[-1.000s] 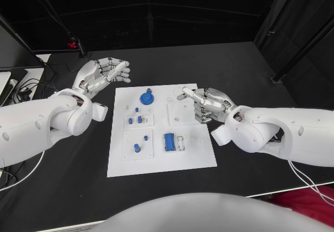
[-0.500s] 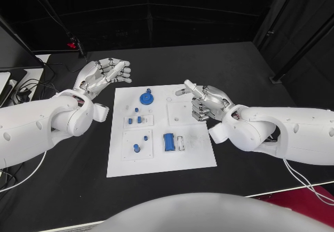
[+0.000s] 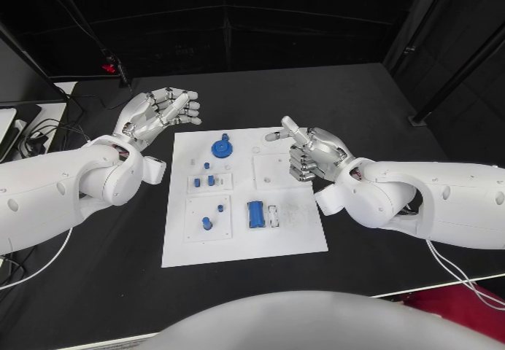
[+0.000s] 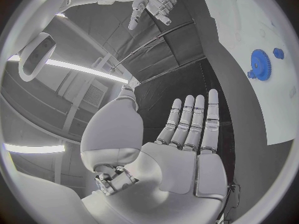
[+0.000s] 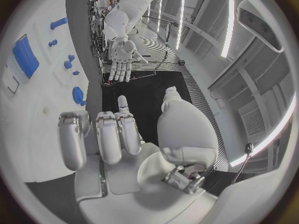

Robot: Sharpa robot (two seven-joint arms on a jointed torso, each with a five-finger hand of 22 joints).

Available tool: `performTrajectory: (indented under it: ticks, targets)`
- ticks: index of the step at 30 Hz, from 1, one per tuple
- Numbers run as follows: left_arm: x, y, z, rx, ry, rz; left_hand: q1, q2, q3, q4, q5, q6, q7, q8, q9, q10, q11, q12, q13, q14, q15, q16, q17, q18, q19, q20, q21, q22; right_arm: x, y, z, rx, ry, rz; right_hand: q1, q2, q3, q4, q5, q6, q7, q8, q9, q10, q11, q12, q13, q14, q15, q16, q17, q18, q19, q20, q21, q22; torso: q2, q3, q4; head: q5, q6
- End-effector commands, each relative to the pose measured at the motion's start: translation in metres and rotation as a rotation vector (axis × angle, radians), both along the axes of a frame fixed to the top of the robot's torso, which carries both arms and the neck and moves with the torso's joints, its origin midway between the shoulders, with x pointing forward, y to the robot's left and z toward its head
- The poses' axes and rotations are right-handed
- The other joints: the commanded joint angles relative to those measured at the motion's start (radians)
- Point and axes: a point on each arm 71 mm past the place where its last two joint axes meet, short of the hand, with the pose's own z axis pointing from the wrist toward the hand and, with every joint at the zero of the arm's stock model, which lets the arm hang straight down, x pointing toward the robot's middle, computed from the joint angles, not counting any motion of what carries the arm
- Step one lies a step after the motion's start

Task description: Assemble the parts on the task board

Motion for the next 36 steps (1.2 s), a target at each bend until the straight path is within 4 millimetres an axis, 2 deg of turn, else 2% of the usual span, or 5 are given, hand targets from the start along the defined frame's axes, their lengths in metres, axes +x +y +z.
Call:
performTrajectory:
  ticks: [1,8,14,18,36]
  targets:
    - [-0.0004,-0.0013,0.0018,-0.021,-0.009,-0.017,0.003,-0.002,0.000,0.000,-0.005,-0.012,0.105,0.007,0.000,-0.008,0.001,0.000,0.000,-0.019,0.002,-0.009,-0.003,-0.015,-0.015,0.000,-0.010,-0.005,0.0000,0.0007,0.0023,0.022,-0.014,0.003,-0.002,-0.011,0.002,0.001,-0.003,-0.004,0.001,-0.005,-0.001,0.104,0.006,0.002,0.263,0.106,0.006,0.002,0.263,-0.007,0.106,0.006,0.003,0.263,0.000,-0.0002,0.0007,0.000,0.000]
    - [-0.0007,-0.0011,0.0018,-0.023,-0.010,-0.019,0.003,0.003,0.004,0.000,-0.005,-0.020,0.108,0.014,0.001,-0.015,0.005,0.003,0.001,-0.041,0.007,-0.018,-0.004,-0.020,-0.033,0.000,-0.022,-0.016,-0.0006,0.0001,0.0044,0.027,-0.037,-0.010,0.007,0.001,0.013,0.000,-0.001,0.002,0.005,-0.002,-0.003,0.104,0.010,0.002,0.263,0.106,0.009,0.002,0.263,-0.007,0.106,0.009,0.003,0.263,0.000,-0.0002,0.0012,0.003,0.000]
    - [-0.0008,0.0000,0.0018,-0.023,-0.011,-0.018,0.002,0.017,0.012,-0.001,-0.005,-0.024,0.109,0.018,0.001,-0.018,0.006,0.005,0.001,-0.044,0.009,-0.019,-0.003,-0.022,-0.041,0.000,-0.022,-0.021,-0.0012,0.0006,0.0066,0.036,-0.060,-0.015,0.045,0.046,0.033,-0.004,0.025,0.008,-0.006,0.001,-0.008,0.104,-0.006,0.002,0.263,0.106,0.001,0.002,0.263,-0.007,0.106,0.006,0.003,0.263,0.000,-0.0002,-0.0009,0.004,0.000]
    - [-0.0010,0.0005,0.0017,-0.023,-0.012,-0.017,0.003,0.022,0.016,-0.001,-0.005,-0.026,0.109,0.020,0.001,-0.018,0.006,0.006,0.001,-0.043,0.009,-0.018,-0.002,-0.021,-0.041,0.000,-0.021,-0.022,-0.0010,-0.0003,0.0073,0.038,-0.071,-0.022,0.059,0.062,0.028,-0.005,0.039,0.013,-0.013,0.006,-0.011,0.104,-0.012,0.002,0.263,0.106,-0.007,0.002,0.263,0.002,0.079,-0.003,-0.023,0.250,0.000,-0.0002,0.0004,0.004,0.000]
    - [-0.0011,-0.0001,0.0013,-0.039,-0.026,-0.015,0.003,0.031,0.021,-0.001,-0.006,-0.028,0.109,0.023,0.001,-0.019,0.006,0.008,0.001,-0.042,0.008,-0.017,-0.002,-0.021,-0.041,0.000,-0.020,-0.024,0.0009,-0.0038,0.0096,0.040,-0.116,-0.045,0.056,0.054,0.015,-0.003,0.035,0.009,-0.012,0.010,-0.020,0.104,-0.009,0.002,0.263,0.106,-0.007,0.002,0.263,0.011,0.053,-0.004,-0.048,0.236,0.000,-0.0012,0.0005,-0.010,0.000]
